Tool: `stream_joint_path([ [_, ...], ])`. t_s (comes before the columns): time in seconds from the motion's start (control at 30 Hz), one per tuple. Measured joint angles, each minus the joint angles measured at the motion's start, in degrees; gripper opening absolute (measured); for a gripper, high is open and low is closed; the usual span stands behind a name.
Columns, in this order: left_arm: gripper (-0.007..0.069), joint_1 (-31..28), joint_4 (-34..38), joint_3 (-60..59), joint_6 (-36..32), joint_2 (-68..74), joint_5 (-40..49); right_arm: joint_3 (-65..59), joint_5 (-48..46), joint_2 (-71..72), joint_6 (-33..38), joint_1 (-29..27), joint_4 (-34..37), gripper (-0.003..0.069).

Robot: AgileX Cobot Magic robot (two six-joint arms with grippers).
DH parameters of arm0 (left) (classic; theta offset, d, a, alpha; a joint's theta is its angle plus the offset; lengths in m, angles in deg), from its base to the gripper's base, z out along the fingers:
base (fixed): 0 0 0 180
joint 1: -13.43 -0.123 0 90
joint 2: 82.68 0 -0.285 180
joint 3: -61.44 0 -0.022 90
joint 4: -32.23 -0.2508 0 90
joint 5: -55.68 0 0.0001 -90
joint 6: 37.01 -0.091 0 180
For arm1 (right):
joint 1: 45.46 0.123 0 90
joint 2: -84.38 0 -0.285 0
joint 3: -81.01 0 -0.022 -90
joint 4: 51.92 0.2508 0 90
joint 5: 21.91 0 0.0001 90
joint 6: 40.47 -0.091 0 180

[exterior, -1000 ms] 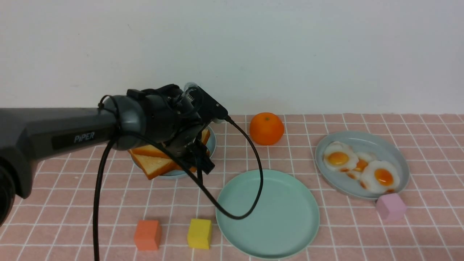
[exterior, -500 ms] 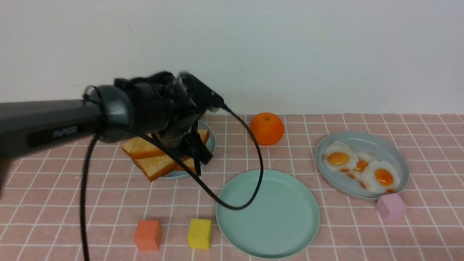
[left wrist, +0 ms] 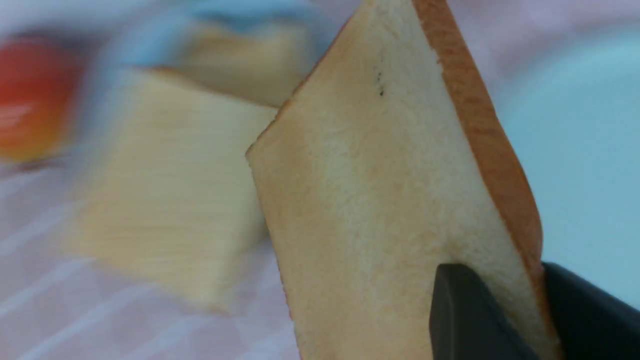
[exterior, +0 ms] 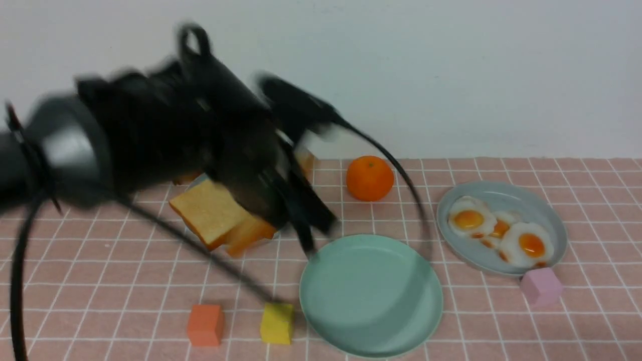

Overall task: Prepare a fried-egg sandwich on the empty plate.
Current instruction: Use the left arm to put a slice of bread into the empty plate in the middle

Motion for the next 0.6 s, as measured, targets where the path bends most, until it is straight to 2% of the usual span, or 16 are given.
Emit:
stream_joint_path([
  [0.17,0.0195,9.1,-0.3,-4.3,-5.4,3.4,-4.2,0.0,0.0,0.0,0.0,0.0,0.0,0.0239],
  [0.43,0.0189,9.9,-8.3,-4.4,-5.8,8.1,-10.7,0.0,0.0,0.0,0.0,0.0,0.0,0.0239],
  [0.6,0.0181,9.9,-9.8,-4.4,-5.8,9.6,-13.9,0.0,0.0,0.0,0.0,0.0,0.0,0.0239],
])
